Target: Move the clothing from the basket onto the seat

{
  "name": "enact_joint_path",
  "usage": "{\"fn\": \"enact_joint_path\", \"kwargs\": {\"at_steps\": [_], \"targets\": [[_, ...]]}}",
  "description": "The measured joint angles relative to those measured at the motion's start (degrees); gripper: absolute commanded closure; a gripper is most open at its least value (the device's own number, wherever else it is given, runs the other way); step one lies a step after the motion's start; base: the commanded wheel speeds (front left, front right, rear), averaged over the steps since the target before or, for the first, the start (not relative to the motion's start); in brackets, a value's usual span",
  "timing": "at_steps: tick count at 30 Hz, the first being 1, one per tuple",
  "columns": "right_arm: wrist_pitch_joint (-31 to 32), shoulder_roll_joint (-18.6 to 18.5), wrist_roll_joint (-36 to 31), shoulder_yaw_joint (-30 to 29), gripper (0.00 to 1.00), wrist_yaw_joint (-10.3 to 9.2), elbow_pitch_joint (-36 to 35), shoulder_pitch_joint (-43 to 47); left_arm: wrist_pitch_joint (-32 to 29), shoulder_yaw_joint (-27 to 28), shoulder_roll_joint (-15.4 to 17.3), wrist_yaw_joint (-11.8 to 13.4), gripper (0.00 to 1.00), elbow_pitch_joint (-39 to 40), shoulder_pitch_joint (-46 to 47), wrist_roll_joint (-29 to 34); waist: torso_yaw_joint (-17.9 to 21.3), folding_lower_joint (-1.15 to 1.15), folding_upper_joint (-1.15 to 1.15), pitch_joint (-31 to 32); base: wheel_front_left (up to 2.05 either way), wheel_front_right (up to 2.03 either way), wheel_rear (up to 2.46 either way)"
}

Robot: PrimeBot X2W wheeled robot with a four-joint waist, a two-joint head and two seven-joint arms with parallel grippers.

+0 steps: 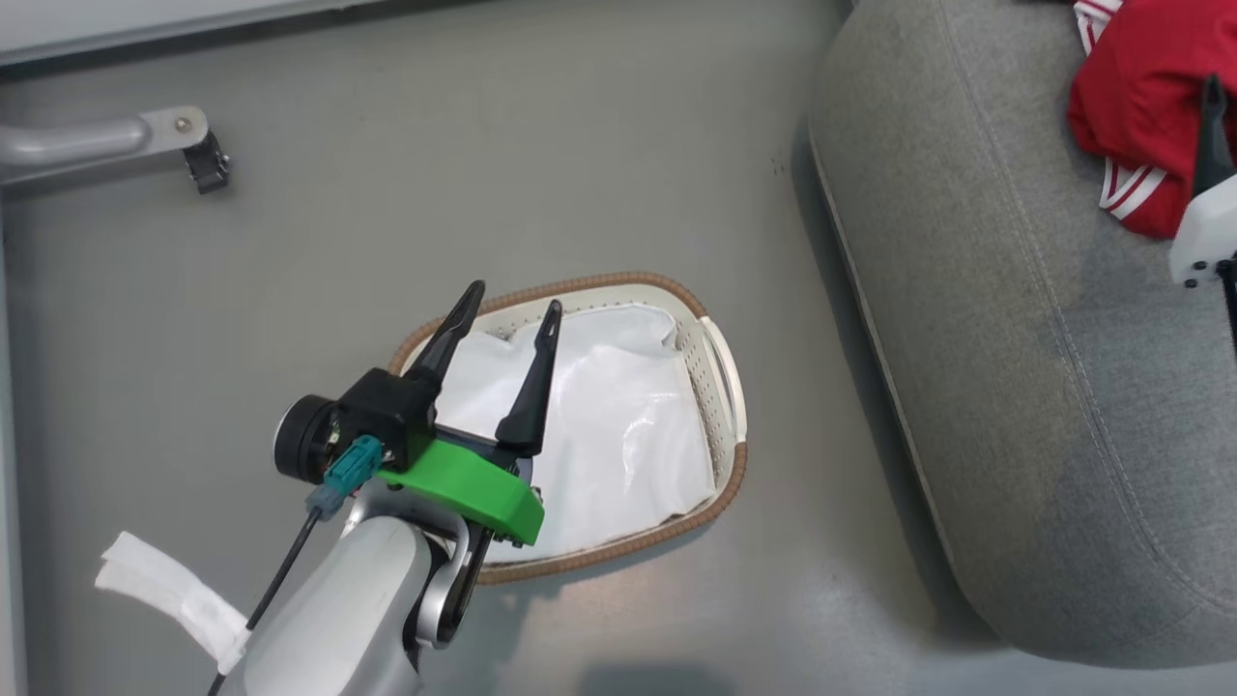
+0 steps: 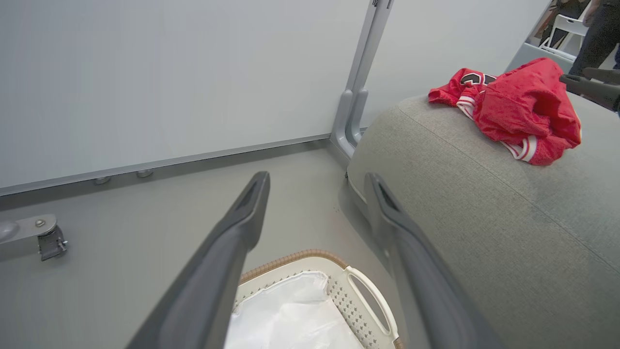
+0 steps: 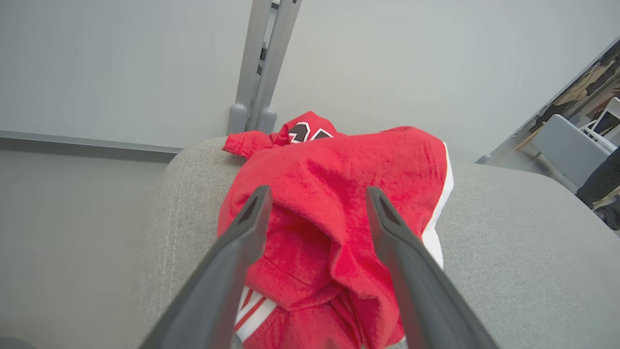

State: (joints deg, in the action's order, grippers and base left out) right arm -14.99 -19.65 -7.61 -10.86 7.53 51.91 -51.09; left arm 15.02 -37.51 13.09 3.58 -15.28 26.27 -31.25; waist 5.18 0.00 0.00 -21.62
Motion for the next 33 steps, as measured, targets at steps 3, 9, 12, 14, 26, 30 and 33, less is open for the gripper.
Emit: {"fn": "enact_joint_path", "kwargs": {"at_steps": [3,9,12,14,26,30,33], "targets": [[0.0,1.4,1.2,3.2,0.0,0.0,-0.6,0.1,0.0,3.6,-1.0,0.5,0.0,0.9,-3.0,0.1,-0.7,0.0,0.0,2.7,0.0,0.0,0.0],[0.0,5.0,4.9,8.4,0.0,0.0,-2.7,2.8,0.1,10.8,-3.1,0.0,0.0,1.8,-8.6,1.1,-2.6,0.0,0.0,7.9,0.0,0.0,0.0],[0.0,7.2,7.3,10.4,0.0,0.0,-5.3,5.4,0.1,14.2,-3.5,-0.4,0.0,1.7,-11.1,2.0,-3.8,0.0,0.0,10.1,0.0,0.0,0.0],[0.0,8.6,8.4,11.7,0.0,0.0,-7.2,7.8,0.1,16.4,-3.8,-0.6,0.0,1.5,-12.9,2.7,-4.7,0.0,0.0,11.3,0.0,0.0,0.0],[0.0,16.3,10.7,13.2,0.0,0.0,-22.7,27.7,0.1,27.1,-5.9,-2.8,0.0,0.8,-23.5,5.7,-9.3,-0.01,0.0,17.0,0.0,0.0,0.0],[0.0,16.8,10.2,12.1,0.0,0.0,-28.1,33.8,0.1,29.0,-7.0,-3.6,0.0,1.4,-26.0,7.1,-9.9,0.0,0.0,18.1,0.0,0.0,0.0],[0.0,16.8,12.2,12.7,0.0,0.0,-30.4,37.3,0.1,29.9,-7.6,-3.9,0.0,1.6,-27.3,7.8,-9.9,0.0,0.0,18.7,0.0,0.0,0.0]]}}
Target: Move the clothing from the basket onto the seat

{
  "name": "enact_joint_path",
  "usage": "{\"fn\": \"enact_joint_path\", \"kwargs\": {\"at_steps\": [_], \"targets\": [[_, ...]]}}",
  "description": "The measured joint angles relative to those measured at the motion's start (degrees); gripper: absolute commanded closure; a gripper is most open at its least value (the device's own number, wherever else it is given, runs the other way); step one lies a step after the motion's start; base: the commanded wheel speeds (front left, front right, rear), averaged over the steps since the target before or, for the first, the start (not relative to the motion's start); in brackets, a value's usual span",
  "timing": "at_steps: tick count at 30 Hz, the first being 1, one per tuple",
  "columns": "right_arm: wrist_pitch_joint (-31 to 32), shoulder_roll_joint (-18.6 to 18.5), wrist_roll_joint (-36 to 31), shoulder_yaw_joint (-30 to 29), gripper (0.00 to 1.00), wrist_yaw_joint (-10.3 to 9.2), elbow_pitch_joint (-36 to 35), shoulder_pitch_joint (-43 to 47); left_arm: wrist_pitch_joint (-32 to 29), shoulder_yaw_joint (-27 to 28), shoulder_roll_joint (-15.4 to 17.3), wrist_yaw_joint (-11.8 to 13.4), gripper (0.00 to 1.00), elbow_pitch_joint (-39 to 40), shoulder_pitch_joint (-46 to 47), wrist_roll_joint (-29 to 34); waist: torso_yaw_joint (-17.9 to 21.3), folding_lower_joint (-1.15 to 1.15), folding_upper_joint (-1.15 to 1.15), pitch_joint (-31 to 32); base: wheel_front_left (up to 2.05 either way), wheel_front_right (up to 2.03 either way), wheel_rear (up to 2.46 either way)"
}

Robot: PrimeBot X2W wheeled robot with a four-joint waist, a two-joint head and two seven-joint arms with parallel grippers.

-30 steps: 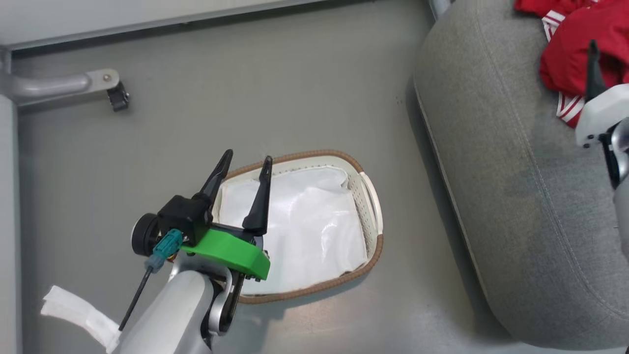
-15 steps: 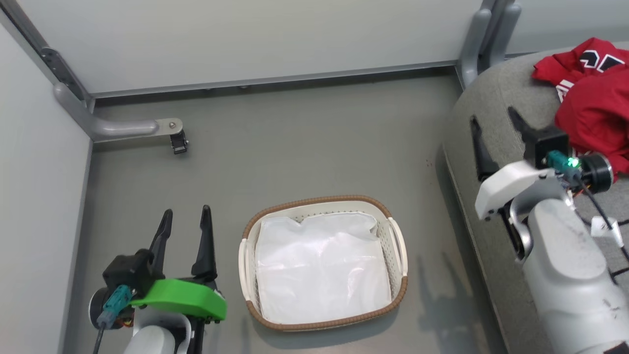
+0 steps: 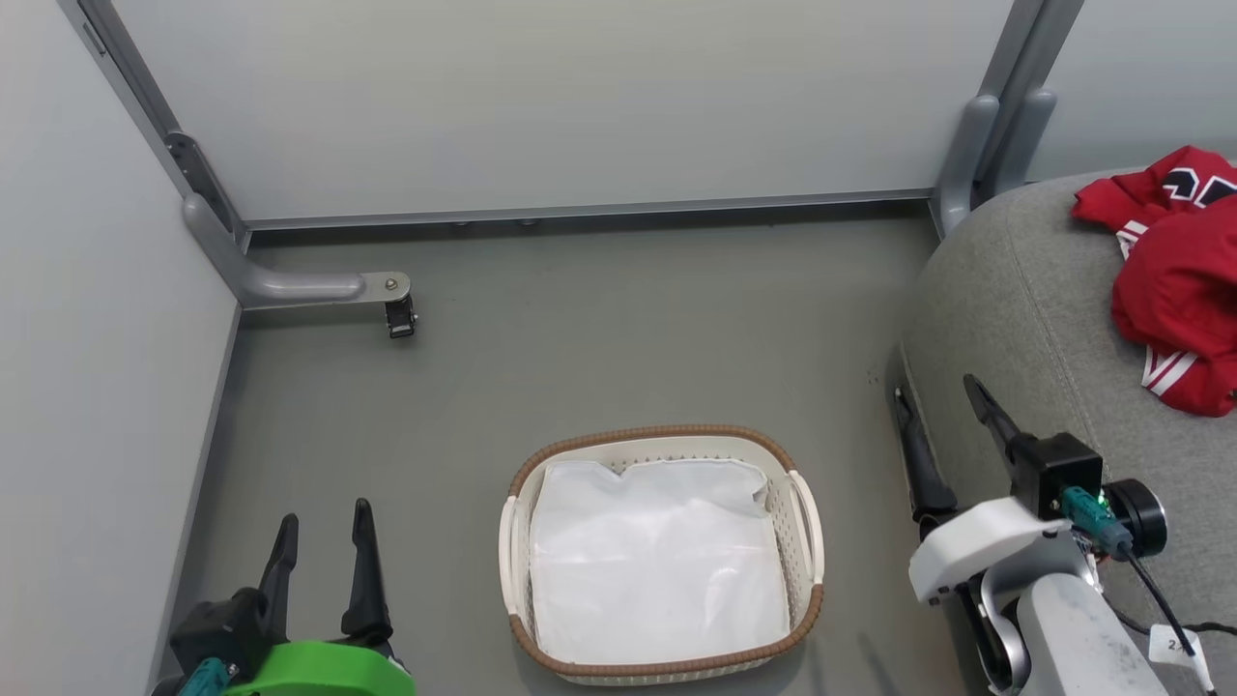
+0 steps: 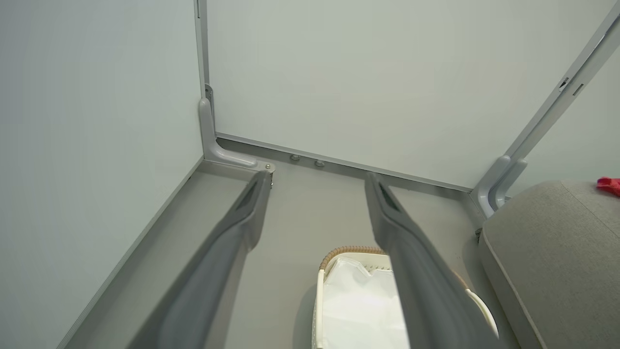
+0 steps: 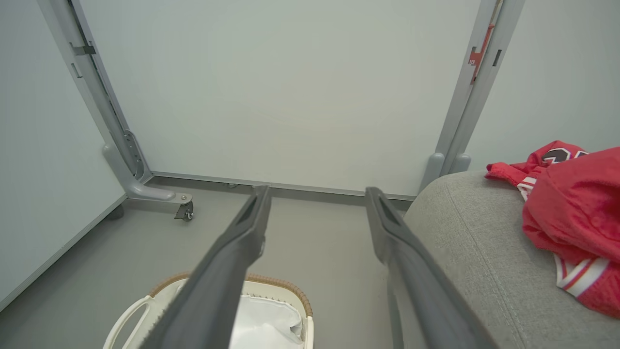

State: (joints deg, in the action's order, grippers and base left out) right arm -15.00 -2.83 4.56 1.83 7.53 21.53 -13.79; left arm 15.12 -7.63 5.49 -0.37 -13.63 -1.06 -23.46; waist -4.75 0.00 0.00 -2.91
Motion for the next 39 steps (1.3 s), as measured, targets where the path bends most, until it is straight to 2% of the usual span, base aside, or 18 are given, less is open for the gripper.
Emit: {"fn": "enact_joint_path", "kwargs": {"at_steps": [12,33,34,39], "targets": [[0.0,0.0,2.0,1.7,0.0,0.0,-2.1,3.2,0.0,3.0,-1.4,-1.5,0.0,0.5,-2.0,2.2,1.8,0.0,0.0,0.7,0.0,0.0,0.0],[0.0,0.0,2.5,2.2,0.0,0.0,-1.7,3.0,0.0,4.3,-2.3,-3.0,0.0,-0.2,-1.8,3.4,1.7,0.0,0.0,0.0,0.0,0.0,0.0],[0.0,0.1,2.5,2.2,1.0,0.0,-1.4,3.1,0.0,4.2,-2.4,-3.0,1.0,-0.5,-1.9,3.4,1.7,0.0,0.0,0.0,0.0,0.0,0.0],[0.5,0.5,3.0,2.2,1.0,0.0,0.8,4.9,-0.3,4.0,-2.6,-3.0,1.0,-2.8,-2.1,2.7,1.8,0.0,0.0,0.0,0.0,0.0,0.0]]}}
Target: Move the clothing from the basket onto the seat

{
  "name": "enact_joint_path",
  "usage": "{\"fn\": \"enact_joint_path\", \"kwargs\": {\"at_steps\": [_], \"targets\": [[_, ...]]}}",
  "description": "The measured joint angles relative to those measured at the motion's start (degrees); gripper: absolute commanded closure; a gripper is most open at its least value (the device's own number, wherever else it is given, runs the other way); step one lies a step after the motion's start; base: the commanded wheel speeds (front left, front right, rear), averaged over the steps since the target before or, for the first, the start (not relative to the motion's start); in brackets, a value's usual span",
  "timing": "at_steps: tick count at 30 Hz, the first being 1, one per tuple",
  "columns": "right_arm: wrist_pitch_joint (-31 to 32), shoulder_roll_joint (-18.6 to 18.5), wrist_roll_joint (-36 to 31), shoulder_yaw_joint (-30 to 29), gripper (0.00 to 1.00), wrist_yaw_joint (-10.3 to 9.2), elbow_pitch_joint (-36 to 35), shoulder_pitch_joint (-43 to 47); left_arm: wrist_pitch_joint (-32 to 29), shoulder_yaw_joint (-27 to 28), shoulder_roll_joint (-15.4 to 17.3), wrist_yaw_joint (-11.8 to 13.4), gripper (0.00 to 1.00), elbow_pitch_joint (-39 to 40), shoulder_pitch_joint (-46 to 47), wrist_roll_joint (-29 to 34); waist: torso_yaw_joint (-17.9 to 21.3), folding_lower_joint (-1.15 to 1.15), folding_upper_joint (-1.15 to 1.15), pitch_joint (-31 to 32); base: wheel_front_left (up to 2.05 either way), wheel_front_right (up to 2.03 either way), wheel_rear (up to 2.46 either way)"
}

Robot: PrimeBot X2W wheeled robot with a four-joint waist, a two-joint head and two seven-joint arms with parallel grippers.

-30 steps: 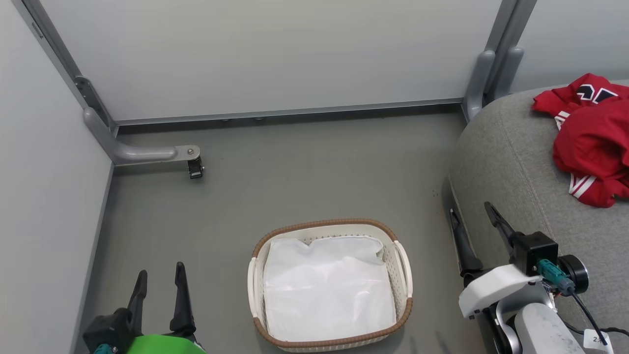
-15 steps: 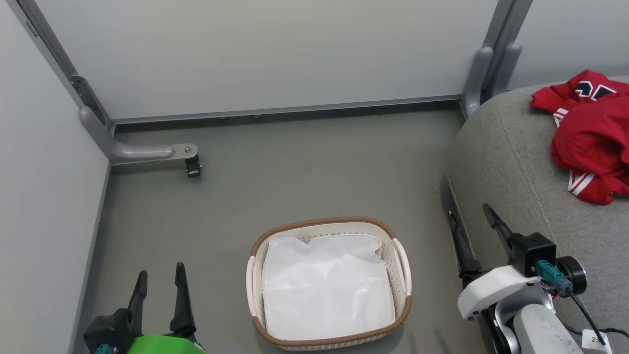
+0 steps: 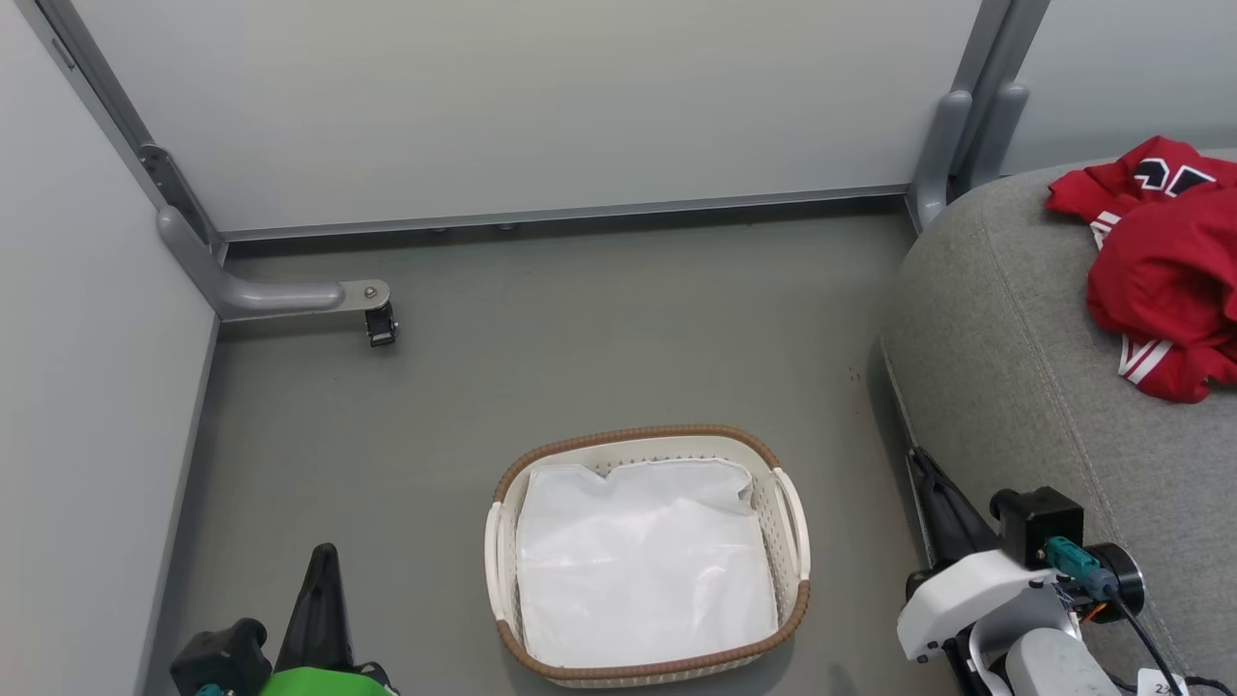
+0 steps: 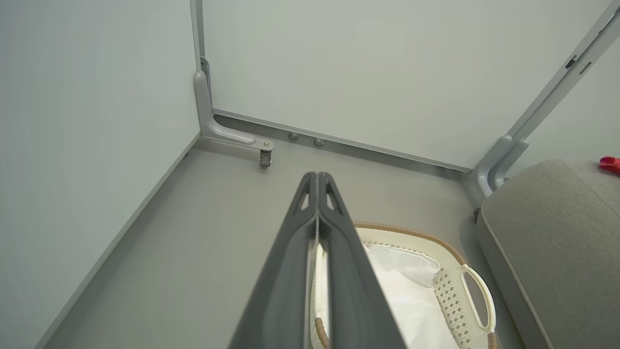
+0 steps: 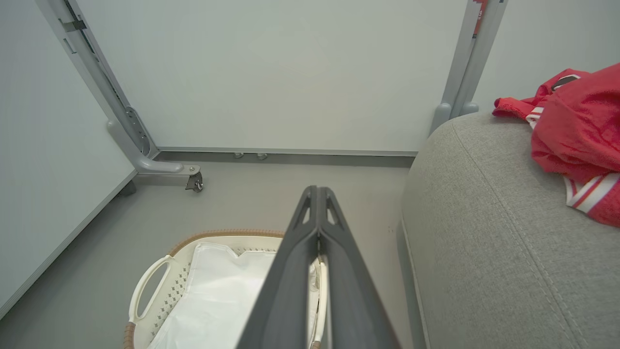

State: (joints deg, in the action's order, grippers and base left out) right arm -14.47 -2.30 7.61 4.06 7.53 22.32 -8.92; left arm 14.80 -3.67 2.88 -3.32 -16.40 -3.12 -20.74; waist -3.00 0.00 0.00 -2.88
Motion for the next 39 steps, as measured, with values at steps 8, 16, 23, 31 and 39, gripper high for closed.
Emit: {"fn": "enact_joint_path", "kwargs": {"at_steps": [8,16,23,31,39], "targets": [[2.4,0.0,9.0,-1.2,1.0,0.0,-0.4,0.1,-2.4,1.0,0.0,-0.3,1.0,-0.1,0.1,-7.6,0.2,0.0,0.0,0.2,0.0,0.0,0.0],[4.3,0.0,17.5,-2.1,1.0,0.0,-1.4,0.3,-4.4,2.0,-0.1,-0.7,1.0,0.0,0.3,-14.8,0.4,0.0,0.0,0.4,0.0,0.0,0.0],[6.0,0.0,24.3,-2.9,1.0,0.0,-2.1,0.5,-6.2,2.8,-0.1,-1.0,1.0,0.4,1.5,-20.3,0.6,0.0,0.0,0.5,0.0,0.0,0.0],[7.6,0.0,31.3,-3.8,1.0,0.0,-2.8,1.0,-7.8,3.7,-0.1,-1.3,1.0,0.5,2.2,-26.2,0.7,0.0,0.0,0.7,0.0,0.0,0.0],[9.4,-0.1,37.8,-4.6,1.0,0.0,-3.5,1.1,-9.5,4.5,-0.1,-1.7,1.0,0.8,3.0,-31.9,0.9,0.0,0.0,0.8,0.0,0.0,0.0]]}}
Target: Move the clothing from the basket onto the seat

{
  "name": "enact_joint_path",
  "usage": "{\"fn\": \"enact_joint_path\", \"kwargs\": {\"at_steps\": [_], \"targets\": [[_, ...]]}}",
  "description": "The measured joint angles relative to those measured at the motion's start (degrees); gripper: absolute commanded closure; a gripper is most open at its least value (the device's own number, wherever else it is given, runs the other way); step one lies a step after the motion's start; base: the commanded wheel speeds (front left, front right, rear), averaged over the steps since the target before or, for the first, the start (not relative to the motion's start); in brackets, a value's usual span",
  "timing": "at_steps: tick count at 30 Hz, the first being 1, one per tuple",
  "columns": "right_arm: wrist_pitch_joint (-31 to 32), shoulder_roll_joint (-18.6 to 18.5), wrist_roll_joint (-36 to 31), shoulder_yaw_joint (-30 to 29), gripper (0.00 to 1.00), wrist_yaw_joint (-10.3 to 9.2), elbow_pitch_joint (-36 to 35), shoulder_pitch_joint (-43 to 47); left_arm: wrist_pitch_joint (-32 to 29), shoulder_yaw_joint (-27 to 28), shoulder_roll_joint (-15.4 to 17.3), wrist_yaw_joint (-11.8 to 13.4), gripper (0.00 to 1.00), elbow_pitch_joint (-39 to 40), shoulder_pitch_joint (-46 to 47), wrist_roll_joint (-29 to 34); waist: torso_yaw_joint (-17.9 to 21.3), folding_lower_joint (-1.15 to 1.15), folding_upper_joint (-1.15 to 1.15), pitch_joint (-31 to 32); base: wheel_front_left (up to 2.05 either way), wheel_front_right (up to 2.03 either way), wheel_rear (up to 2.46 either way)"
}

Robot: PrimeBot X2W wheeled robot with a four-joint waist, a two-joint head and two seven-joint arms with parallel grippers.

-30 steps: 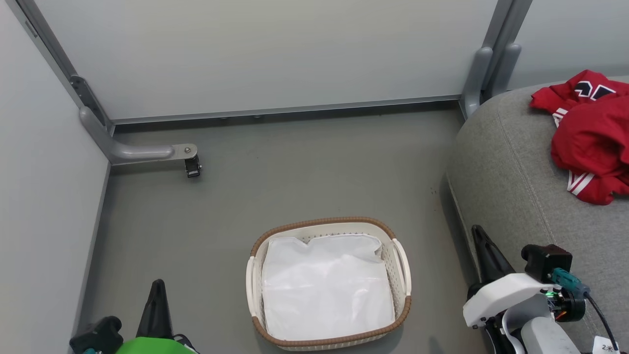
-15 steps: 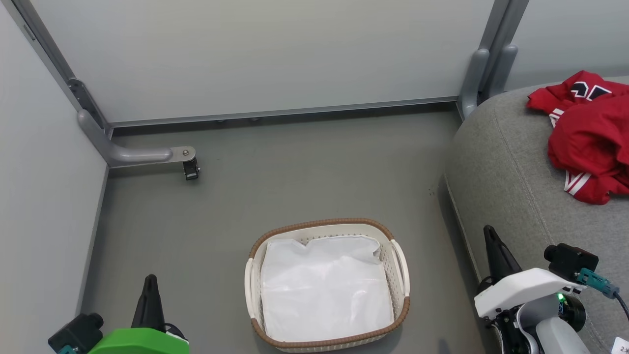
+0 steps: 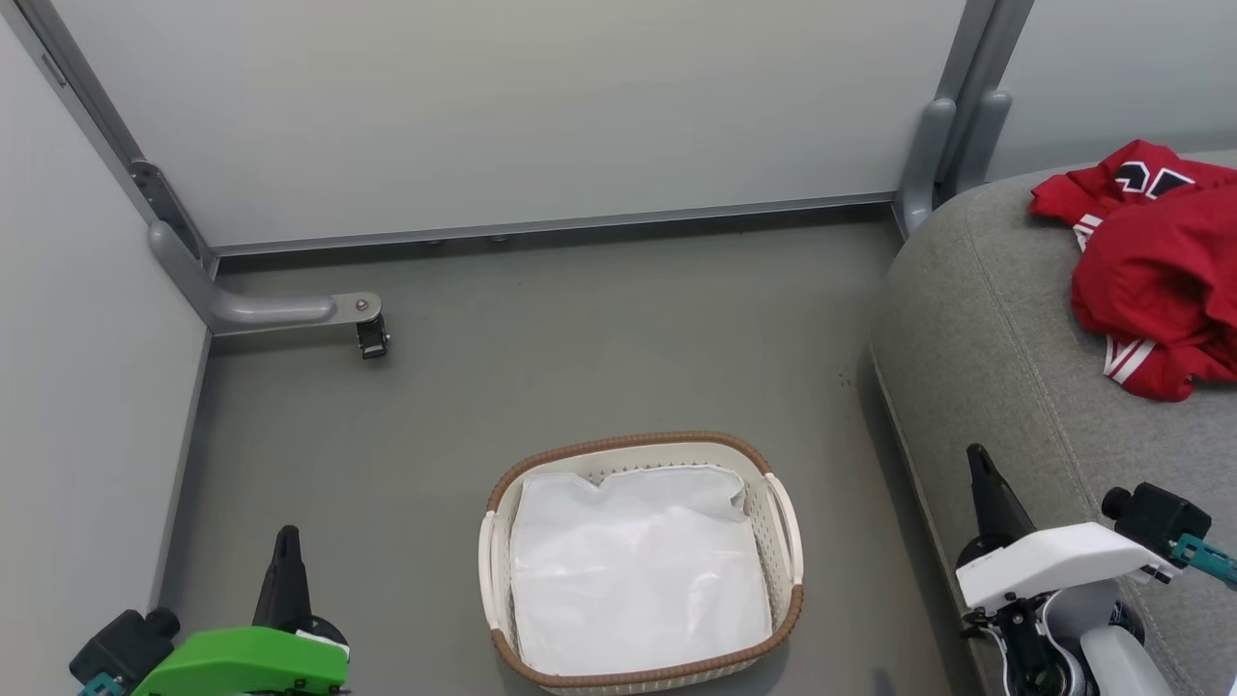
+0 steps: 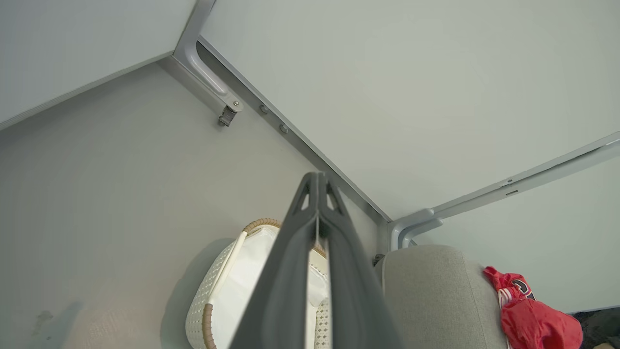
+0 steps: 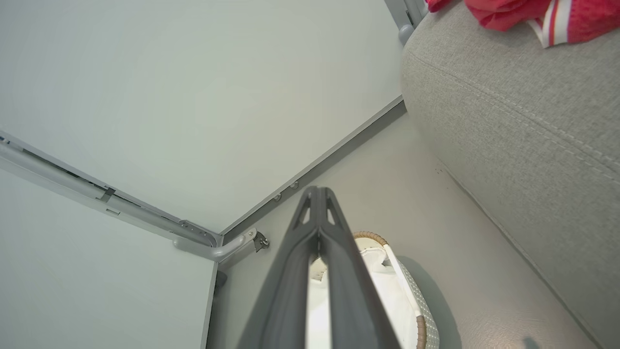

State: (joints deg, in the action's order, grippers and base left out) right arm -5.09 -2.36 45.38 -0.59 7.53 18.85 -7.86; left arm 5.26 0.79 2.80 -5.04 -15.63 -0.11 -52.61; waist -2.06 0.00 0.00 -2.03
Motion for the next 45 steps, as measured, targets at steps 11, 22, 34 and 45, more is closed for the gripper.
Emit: {"fn": "enact_joint_path", "kwargs": {"at_steps": [11,22,34,45], "targets": [[2.0,0.0,8.2,-1.0,1.0,0.0,-0.8,0.2,-2.0,1.0,0.0,-0.4,1.0,0.3,0.9,-6.8,0.3,0.0,0.0,0.2,0.0,0.0,0.0],[3.9,-0.1,16.0,-2.0,1.0,0.0,-1.6,0.4,-4.1,2.0,0.0,-0.8,1.0,0.5,2.0,-13.4,0.5,0.0,0.0,0.5,0.0,0.0,0.0],[5.9,-0.2,23.6,-3.0,1.0,-0.01,-2.4,0.6,-6.0,2.9,0.0,-1.1,1.0,0.7,2.9,-20.0,0.9,0.0,0.0,0.8,0.0,0.0,0.0],[7.3,-0.2,29.6,-3.8,1.0,-0.02,-3.0,0.9,-7.5,3.6,0.0,-1.5,1.0,0.9,3.6,-25.0,1.1,0.0,0.0,1.0,0.0,0.0,0.0]]}}
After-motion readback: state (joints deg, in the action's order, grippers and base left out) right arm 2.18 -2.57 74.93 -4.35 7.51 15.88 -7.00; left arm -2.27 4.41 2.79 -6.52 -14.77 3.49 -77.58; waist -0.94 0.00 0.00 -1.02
